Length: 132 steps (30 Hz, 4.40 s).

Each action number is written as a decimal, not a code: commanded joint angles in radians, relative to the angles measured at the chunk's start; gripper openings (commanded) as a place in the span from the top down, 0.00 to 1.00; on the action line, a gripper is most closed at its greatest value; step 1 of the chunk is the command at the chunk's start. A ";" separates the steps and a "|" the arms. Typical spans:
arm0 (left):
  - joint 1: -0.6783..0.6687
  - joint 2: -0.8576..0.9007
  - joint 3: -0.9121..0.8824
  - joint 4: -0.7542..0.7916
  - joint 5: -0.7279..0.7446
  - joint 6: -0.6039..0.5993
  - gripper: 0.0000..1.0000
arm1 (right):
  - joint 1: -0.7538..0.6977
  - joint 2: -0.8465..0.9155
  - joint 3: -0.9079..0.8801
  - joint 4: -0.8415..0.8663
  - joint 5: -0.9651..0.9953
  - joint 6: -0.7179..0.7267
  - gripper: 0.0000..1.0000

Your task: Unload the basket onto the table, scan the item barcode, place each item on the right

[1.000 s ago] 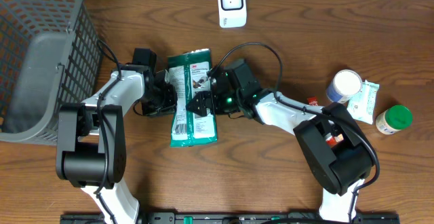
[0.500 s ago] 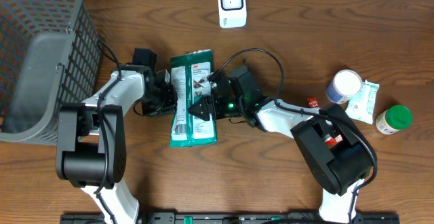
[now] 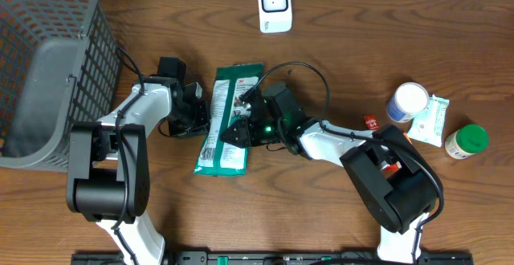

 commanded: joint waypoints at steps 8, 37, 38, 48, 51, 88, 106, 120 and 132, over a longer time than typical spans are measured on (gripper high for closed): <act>-0.019 0.060 -0.046 0.009 -0.027 0.010 0.92 | 0.012 0.014 -0.027 0.003 0.026 0.046 0.66; 0.109 -0.322 -0.001 0.035 -0.029 0.010 0.75 | -0.097 -0.386 -0.023 -0.428 0.008 -0.470 0.99; 0.111 -0.342 -0.001 0.037 -0.031 0.010 0.74 | -0.102 -0.424 -0.018 -0.471 0.034 -0.491 0.99; 0.134 -0.430 -0.001 0.029 -0.034 0.010 0.38 | -0.165 -0.621 0.257 -0.997 0.229 -0.795 0.99; 0.135 -0.430 -0.001 0.025 -0.034 0.010 0.34 | -0.154 -0.620 0.380 -1.138 0.317 -0.895 0.99; 0.311 -0.430 -0.004 0.026 -0.053 0.010 0.14 | 0.090 -0.354 1.006 -1.368 1.172 -1.326 0.99; 0.311 -0.430 -0.004 0.026 -0.053 0.010 0.14 | 0.167 -0.013 1.005 -0.848 1.576 -1.953 0.99; 0.311 -0.430 -0.004 0.026 -0.053 0.010 0.14 | 0.046 0.255 1.005 -0.327 1.567 -2.215 0.99; 0.311 -0.430 -0.004 0.026 -0.053 0.010 0.14 | -0.032 0.364 1.005 -0.219 1.309 -2.218 0.99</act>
